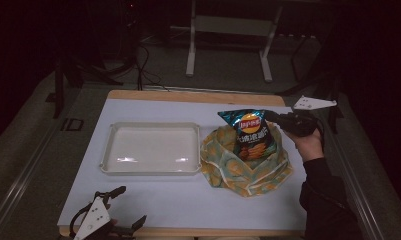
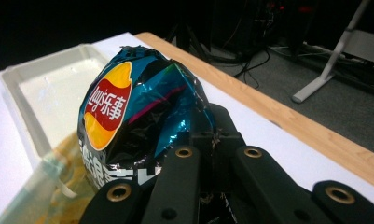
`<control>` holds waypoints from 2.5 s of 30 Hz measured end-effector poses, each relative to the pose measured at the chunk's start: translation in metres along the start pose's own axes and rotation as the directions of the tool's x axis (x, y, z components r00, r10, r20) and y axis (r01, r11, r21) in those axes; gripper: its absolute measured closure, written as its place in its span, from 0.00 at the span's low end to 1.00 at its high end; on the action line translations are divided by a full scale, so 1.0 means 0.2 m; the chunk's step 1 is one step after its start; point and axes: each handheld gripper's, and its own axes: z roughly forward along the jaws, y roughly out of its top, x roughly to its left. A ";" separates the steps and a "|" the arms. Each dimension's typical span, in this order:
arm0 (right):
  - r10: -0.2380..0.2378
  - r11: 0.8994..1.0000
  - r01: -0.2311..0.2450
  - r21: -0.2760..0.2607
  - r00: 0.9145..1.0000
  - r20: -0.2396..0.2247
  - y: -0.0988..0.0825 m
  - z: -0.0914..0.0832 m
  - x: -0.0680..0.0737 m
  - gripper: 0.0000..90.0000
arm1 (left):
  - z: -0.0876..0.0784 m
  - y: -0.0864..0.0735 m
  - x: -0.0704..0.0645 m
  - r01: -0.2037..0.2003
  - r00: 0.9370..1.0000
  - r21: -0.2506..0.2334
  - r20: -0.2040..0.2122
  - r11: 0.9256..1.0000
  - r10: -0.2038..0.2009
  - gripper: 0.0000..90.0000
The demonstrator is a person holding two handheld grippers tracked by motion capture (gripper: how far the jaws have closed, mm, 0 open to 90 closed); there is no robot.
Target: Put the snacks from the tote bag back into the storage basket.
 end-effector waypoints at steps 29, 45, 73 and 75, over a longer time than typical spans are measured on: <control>-0.051 0.992 0.064 -0.108 0.992 0.115 0.45 -0.07 0.17 1.00 | 0.00 0.00 0.00 0.001 1.000 -0.003 0.008 1.000 -0.001 0.00; -0.081 0.987 0.089 -0.133 0.994 0.067 0.62 0.04 0.37 1.00 | 0.00 0.01 -0.01 0.000 1.000 -0.013 0.017 1.000 0.000 0.00; -0.083 0.984 0.071 -0.163 0.994 -0.068 0.75 0.37 0.71 1.00 | 0.02 0.02 0.00 -0.008 1.000 -0.009 0.012 1.000 0.008 0.00; -0.086 0.984 0.073 -0.162 0.993 -0.075 0.75 0.41 0.74 1.00 | 0.02 0.02 0.00 -0.008 1.000 -0.010 0.013 1.000 0.008 0.00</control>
